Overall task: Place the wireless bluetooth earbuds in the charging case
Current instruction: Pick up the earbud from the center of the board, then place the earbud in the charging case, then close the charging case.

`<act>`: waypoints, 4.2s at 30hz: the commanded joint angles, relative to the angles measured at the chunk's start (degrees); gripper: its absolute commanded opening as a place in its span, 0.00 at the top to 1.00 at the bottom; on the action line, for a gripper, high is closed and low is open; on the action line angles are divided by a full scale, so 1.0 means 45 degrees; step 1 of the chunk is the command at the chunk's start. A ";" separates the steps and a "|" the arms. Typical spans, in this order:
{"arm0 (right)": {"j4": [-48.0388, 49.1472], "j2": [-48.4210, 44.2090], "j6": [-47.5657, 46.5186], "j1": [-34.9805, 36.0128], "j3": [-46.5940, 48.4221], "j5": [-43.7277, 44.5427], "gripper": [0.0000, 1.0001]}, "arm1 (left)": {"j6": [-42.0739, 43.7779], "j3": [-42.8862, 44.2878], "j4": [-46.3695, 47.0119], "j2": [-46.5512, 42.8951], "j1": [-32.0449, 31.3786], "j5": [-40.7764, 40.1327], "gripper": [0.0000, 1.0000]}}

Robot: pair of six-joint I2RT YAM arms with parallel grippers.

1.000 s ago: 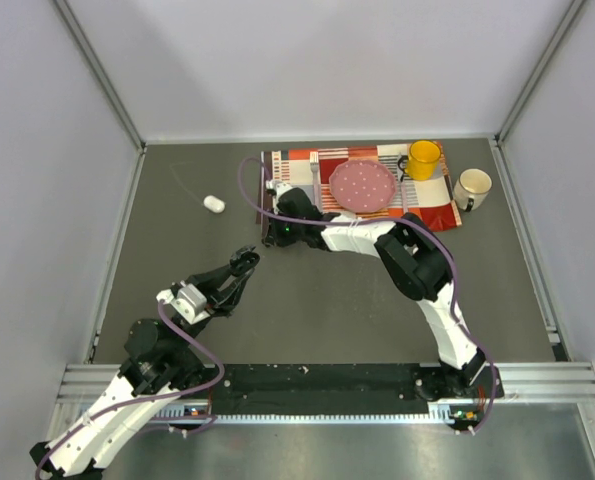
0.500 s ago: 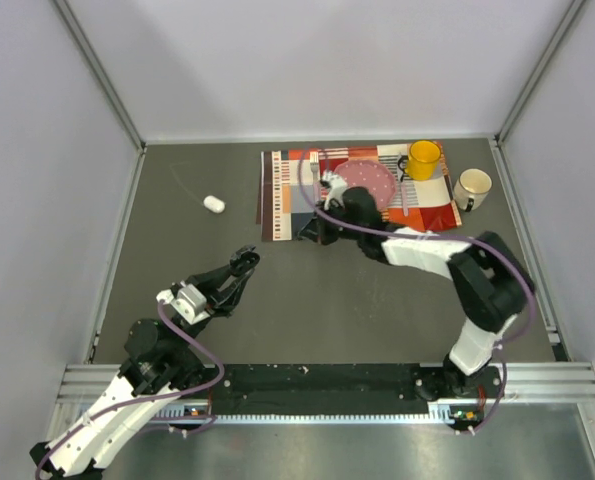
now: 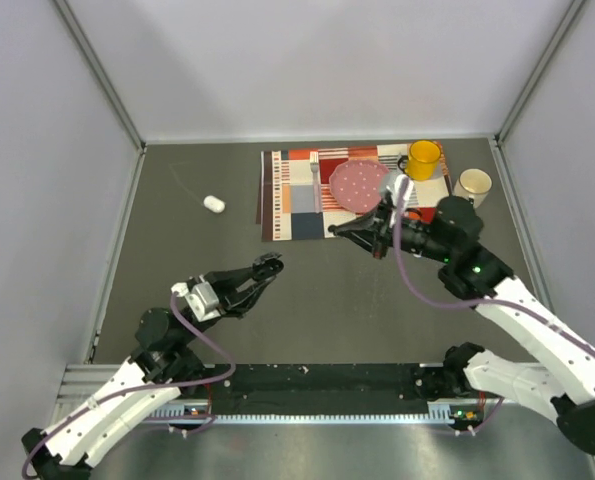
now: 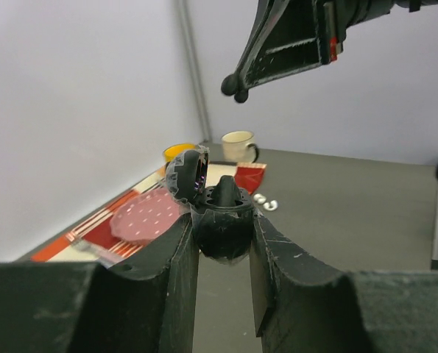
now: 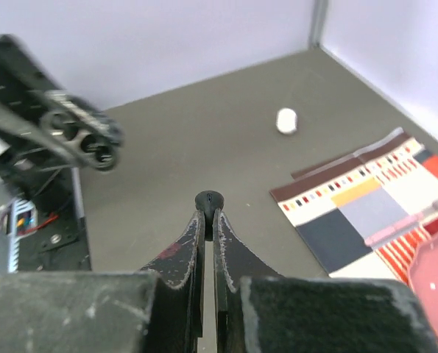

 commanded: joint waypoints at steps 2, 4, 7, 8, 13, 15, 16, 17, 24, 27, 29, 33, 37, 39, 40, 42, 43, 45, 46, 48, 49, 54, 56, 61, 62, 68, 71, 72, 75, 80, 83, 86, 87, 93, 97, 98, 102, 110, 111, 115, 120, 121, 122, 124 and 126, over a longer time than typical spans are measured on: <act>-0.2834 -0.1386 -0.1829 0.0045 0.0882 -0.3095 1.00 | -0.0778 0.0070 0.3348 0.1074 0.0039 0.2823 1.00; -0.3749 -0.1425 -0.2063 0.0065 0.1408 -0.3936 1.00 | -0.0799 0.0168 0.3836 0.1699 0.0039 0.3549 1.00; -0.4359 -0.1445 -0.2552 0.0065 0.1819 -0.4873 1.00 | -0.1423 0.0246 0.4735 0.2520 0.0039 0.4372 1.00; -0.4651 -0.1445 -0.2824 0.0084 0.1898 -0.5088 1.00 | -0.1559 0.0266 0.5201 0.2889 0.0039 0.4722 1.00; -0.6078 -0.1387 -0.3879 0.0610 0.2717 -0.5617 1.00 | -0.1951 0.0402 0.6376 0.3809 0.0039 0.5193 1.00; -0.6684 -0.1367 -0.4154 0.1157 0.2992 -0.5502 1.00 | -0.2029 0.0519 0.6552 0.4161 0.0039 0.5408 1.00; -0.6801 -0.1367 -0.4271 0.1313 0.3148 -0.5462 1.00 | -0.2068 0.0655 0.6573 0.4278 0.0058 0.5428 1.00; -0.6861 -0.1367 -0.4446 0.1489 0.3207 -0.5481 1.00 | -0.2088 0.0695 0.6573 0.4434 0.0039 0.5428 1.00; -0.7017 -0.0665 -0.4682 0.2271 0.3676 -0.5229 1.00 | -0.2283 0.0715 0.6963 0.4787 0.0039 0.5546 1.00; -0.7017 -0.0294 -0.4838 0.2720 0.3930 -0.4684 1.00 | -0.2322 0.0754 0.7022 0.4826 0.0039 0.5604 1.00; -0.7017 0.0018 -0.4955 0.3052 0.4125 -0.4408 1.00 | -0.2361 0.0754 0.7119 0.4846 0.0058 0.5662 1.00; -0.7037 0.0449 -0.5150 0.3619 0.4477 -0.3588 1.00 | -0.2439 0.0754 0.7120 0.4846 0.0039 0.5760 1.00; -0.7095 0.0820 -0.5326 0.4088 0.4789 -0.2923 1.00 | -0.2478 0.0715 0.7120 0.4826 0.0058 0.5800 1.00; -0.7096 0.1054 -0.5346 0.4205 0.4945 -0.2767 1.00 | -0.2479 0.0715 0.7100 0.4826 0.0039 0.5800 1.00; -0.7115 0.1113 -0.5423 0.4244 0.4965 -0.2708 1.00 | -0.2479 0.0715 0.7100 0.4807 0.0039 0.5819 1.00; -0.7135 0.1269 -0.5463 0.4361 0.5043 -0.2513 1.00 | -0.2498 0.0715 0.7081 0.4787 0.0039 0.5839 1.00; -0.7154 0.1328 -0.5521 0.4381 0.5063 -0.2493 1.00 | -0.2517 0.0715 0.7100 0.4748 0.0039 0.5819 1.00; -0.7154 0.1445 -0.5542 0.4459 0.5141 -0.2279 1.00 | -0.2518 0.0715 0.7100 0.4729 0.0058 0.5819 1.00; -0.7193 0.1581 -0.5580 0.4517 0.5161 -0.2201 1.00 | -0.2537 0.0715 0.7100 0.4709 0.0059 0.5780 1.00; -0.7193 0.1680 -0.5619 0.4634 0.5181 -0.1850 1.00 | -0.2537 0.0676 0.7119 0.4690 0.0039 0.5761 1.00; -0.7174 0.1777 -0.5697 0.4674 0.5181 -0.1713 1.00 | -0.2557 0.0657 0.7139 0.4689 0.0039 0.5741 1.00; -0.7154 0.2031 -0.5834 0.4869 0.5161 -0.1185 1.00 | -0.2557 0.0617 0.7256 0.4689 0.0039 0.5702 1.00; -0.7174 0.2148 -0.5854 0.4870 0.5161 -0.1068 1.00 | -0.2557 0.0617 0.7315 0.4728 0.0039 0.5663 1.00; -0.7349 0.2169 -0.5912 0.4909 0.4986 -0.0794 0.98 | -0.2499 0.0539 0.7432 0.4651 0.0039 0.5449 1.00; -0.7427 0.2149 -0.5893 0.4889 0.4985 -0.0755 0.97 | -0.2479 0.0481 0.7432 0.4612 0.0039 0.5371 1.00; -0.7564 0.1856 -0.5815 0.4889 0.4868 -0.0268 0.92 | -0.2342 0.0227 0.7452 0.4221 0.0058 0.4707 1.00; -0.7545 0.1642 -0.5757 0.4889 0.4829 0.0006 0.86 | -0.2303 0.0207 0.7393 0.4104 0.0058 0.4569 1.00; -0.7525 0.1564 -0.5718 0.4889 0.4829 0.0026 0.82 | -0.2283 0.0188 0.7374 0.4084 0.0039 0.4550 1.00; -0.7448 0.1310 -0.5659 0.4889 0.4829 0.0085 0.74 | -0.2303 0.0188 0.7354 0.4142 0.0039 0.4510 1.00; -0.7115 0.1036 -0.5503 0.4909 0.4810 0.0339 0.72 | -0.2342 0.0246 0.7374 0.4221 0.0039 0.4569 1.00; -0.6766 0.0686 -0.5366 0.4889 0.4577 0.0339 0.68 | -0.2323 0.0227 0.7180 0.4182 0.0039 0.4414 1.00; -0.6200 0.0101 -0.5210 0.4909 0.4167 0.0397 0.59 | -0.2206 0.0266 0.6847 0.4065 0.0039 0.4238 1.00; -0.6004 -0.0057 -0.5035 0.4909 0.4030 0.0436 0.54 | -0.2128 0.0266 0.6614 0.4006 0.0039 0.4102 1.00; -0.2886 -0.1423 -0.3224 0.4889 0.2604 0.3107 0.32 | -0.1971 0.0168 0.6222 0.3850 0.0039 0.3574 1.00; -0.0810 -0.1621 -0.1541 0.4889 0.1667 0.6305 0.23 | -0.1932 0.0129 0.6105 0.3888 0.0059 0.3300 1.00; -0.0633 -0.1543 -0.1209 0.4889 0.1607 0.6896 0.22 | -0.1932 0.0129 0.6085 0.3869 0.0039 0.3300 1.00; -0.0474 -0.0782 0.0918 0.4889 0.1801 0.8873 0.22 | -0.1970 0.0110 0.6045 0.3889 0.0059 0.3358 1.00; 0.0170 0.0857 0.2388 0.4889 0.2250 0.8954 0.21 | -0.2088 0.0129 0.5968 0.3830 0.0059 0.3690 1.00; 0.0189 0.0976 0.2369 0.4870 0.2386 0.8643 0.21 | -0.2088 0.0129 0.5967 0.3791 0.0039 0.3690 1.00; 0.0248 0.1503 0.2388 0.4870 0.2505 0.7743 0.21 | -0.2088 0.0090 0.5928 0.3733 0.0039 0.3690 1.00; 0.0151 0.1777 0.2330 0.4870 0.2349 0.6263 0.21 | -0.2049 -0.0007 0.5909 0.3596 0.0058 0.3515 1.00; 0.0073 0.1758 0.2291 0.4889 0.2329 0.6025 0.21 | -0.2010 -0.0008 0.5909 0.3576 0.0059 0.3476 1.00; 0.0014 0.1758 0.2329 0.4909 0.2252 0.5752 0.21 | -0.2010 -0.0027 0.5889 0.3557 0.0039 0.3437 1.00; 0.0014 0.1641 0.2524 0.4909 0.1881 0.4932 0.22 | -0.1932 -0.0047 0.5870 0.3537 0.0058 0.3320 1.00; 0.0285 0.1447 0.2642 0.4889 0.1337 0.4366 0.23 | -0.1893 -0.0086 0.5831 0.3537 0.0058 0.3241 1.00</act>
